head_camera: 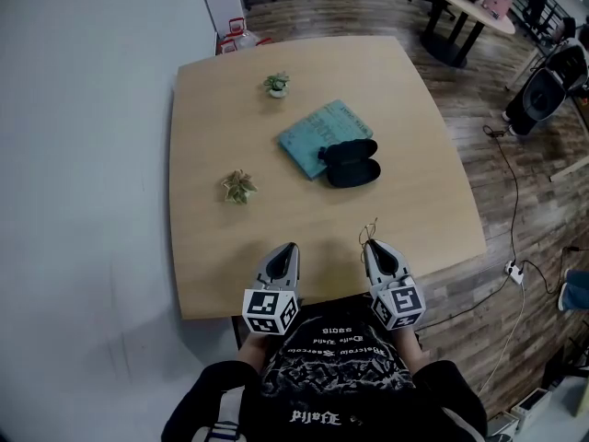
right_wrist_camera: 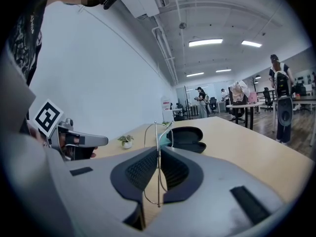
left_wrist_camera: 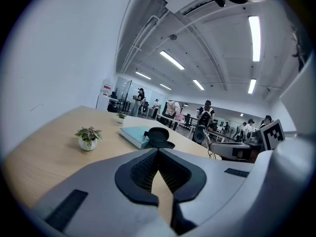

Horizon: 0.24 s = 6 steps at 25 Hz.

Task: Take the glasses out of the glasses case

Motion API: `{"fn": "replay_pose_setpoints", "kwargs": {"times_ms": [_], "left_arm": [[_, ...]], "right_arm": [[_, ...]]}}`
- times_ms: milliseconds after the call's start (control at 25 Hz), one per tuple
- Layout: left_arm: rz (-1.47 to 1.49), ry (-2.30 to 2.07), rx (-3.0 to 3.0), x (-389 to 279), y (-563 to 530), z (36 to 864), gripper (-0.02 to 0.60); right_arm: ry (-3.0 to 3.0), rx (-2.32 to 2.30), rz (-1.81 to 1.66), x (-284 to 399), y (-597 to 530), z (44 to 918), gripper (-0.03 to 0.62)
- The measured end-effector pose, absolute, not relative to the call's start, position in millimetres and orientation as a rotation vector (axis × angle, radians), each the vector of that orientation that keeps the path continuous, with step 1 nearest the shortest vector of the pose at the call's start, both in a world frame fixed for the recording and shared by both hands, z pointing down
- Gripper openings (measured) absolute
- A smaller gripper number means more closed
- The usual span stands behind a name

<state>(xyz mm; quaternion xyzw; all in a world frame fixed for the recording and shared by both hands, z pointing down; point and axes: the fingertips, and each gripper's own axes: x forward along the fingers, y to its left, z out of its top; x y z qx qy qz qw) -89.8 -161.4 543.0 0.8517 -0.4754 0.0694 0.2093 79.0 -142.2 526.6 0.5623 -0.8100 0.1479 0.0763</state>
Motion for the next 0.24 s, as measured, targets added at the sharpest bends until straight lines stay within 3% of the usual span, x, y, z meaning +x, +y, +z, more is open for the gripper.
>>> {"fn": "replay_pose_setpoints", "kwargs": {"times_ms": [240], "left_arm": [[0.196, -1.311, 2.372, -87.8, -162.7, 543.9, 0.005]], "right_arm": [[-2.419, 1.695, 0.438, 82.0, -143.0, 526.6, 0.023]]}}
